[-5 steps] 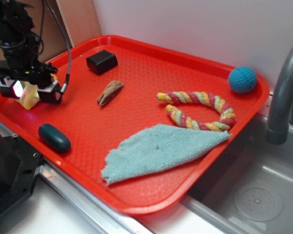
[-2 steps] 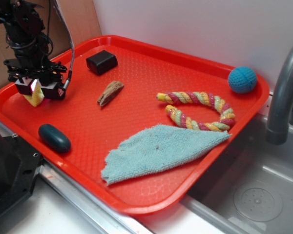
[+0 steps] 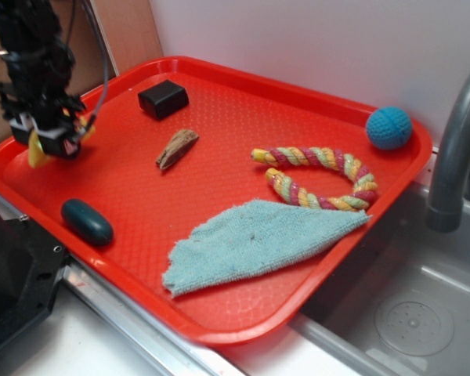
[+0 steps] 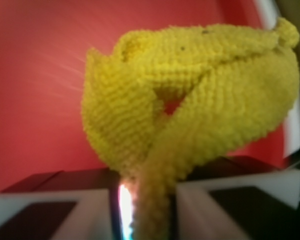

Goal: Grab the yellow cloth.

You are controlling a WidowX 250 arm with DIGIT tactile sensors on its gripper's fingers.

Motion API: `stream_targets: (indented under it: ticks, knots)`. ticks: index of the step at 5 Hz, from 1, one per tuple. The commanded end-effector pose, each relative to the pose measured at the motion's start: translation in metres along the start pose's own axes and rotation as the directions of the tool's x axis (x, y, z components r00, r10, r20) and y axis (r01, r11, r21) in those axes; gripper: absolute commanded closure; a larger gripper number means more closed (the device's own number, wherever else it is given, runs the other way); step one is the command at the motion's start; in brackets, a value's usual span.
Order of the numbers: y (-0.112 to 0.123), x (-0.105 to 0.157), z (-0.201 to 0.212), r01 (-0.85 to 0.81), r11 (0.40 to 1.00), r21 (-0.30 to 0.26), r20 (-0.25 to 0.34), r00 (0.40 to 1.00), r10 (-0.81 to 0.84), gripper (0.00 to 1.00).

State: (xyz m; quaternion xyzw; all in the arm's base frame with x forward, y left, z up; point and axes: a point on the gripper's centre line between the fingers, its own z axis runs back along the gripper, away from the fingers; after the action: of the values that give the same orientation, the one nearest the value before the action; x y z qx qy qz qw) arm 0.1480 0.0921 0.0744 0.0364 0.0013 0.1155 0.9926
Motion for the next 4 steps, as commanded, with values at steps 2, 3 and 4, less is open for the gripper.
stream_targets:
  ticks: [2,3,4]
  knots:
    - [-0.074,0.023,0.157,0.359,0.93,-0.083,0.191,0.921,-0.338,1.0]
    - [-0.08,0.016,0.165,0.362,0.93,-0.063,0.198,0.918,-0.344,1.0]
    - [-0.082,0.012,0.161,0.342,0.939,-0.041,0.171,0.928,-0.331,1.0]
